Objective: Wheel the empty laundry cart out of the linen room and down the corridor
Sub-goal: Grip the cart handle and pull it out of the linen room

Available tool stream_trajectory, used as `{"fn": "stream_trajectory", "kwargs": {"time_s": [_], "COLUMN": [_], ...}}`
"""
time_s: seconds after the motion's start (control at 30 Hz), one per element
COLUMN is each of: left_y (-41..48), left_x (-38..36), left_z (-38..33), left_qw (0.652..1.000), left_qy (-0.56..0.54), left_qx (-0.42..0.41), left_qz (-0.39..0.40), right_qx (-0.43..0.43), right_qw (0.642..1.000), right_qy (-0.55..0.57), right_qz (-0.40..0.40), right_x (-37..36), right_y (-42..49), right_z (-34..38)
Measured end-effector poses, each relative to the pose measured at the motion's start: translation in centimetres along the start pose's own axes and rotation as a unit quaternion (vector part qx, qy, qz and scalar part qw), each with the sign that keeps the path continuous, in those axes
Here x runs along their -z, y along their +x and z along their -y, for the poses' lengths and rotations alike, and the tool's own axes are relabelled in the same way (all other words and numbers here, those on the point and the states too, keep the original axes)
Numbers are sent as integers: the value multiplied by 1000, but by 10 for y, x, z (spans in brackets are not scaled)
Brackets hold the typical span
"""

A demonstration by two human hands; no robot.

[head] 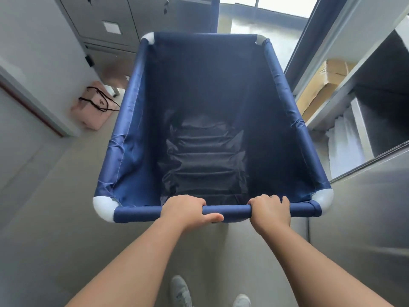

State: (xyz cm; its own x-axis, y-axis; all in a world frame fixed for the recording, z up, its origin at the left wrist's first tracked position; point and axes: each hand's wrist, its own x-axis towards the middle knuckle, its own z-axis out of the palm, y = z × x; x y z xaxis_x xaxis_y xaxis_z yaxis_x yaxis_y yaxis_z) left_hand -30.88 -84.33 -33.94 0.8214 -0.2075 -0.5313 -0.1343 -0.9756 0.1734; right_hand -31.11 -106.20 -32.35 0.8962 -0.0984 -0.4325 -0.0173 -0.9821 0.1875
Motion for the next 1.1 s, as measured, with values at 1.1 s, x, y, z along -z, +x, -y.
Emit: {"fn": "stream_trajectory", "kwargs": {"time_s": [1.1], "left_y": [-2], "left_x": [-19], "left_z": [-55], "left_qw": [973], "left_qy": [-183], "left_qx": [140], "left_qz": [-6], "right_qx": [262], "right_qw": [962], "right_qy": [-62], "right_qz": [-38], "right_x": [25], "right_y": [74], "right_z": [-37]}}
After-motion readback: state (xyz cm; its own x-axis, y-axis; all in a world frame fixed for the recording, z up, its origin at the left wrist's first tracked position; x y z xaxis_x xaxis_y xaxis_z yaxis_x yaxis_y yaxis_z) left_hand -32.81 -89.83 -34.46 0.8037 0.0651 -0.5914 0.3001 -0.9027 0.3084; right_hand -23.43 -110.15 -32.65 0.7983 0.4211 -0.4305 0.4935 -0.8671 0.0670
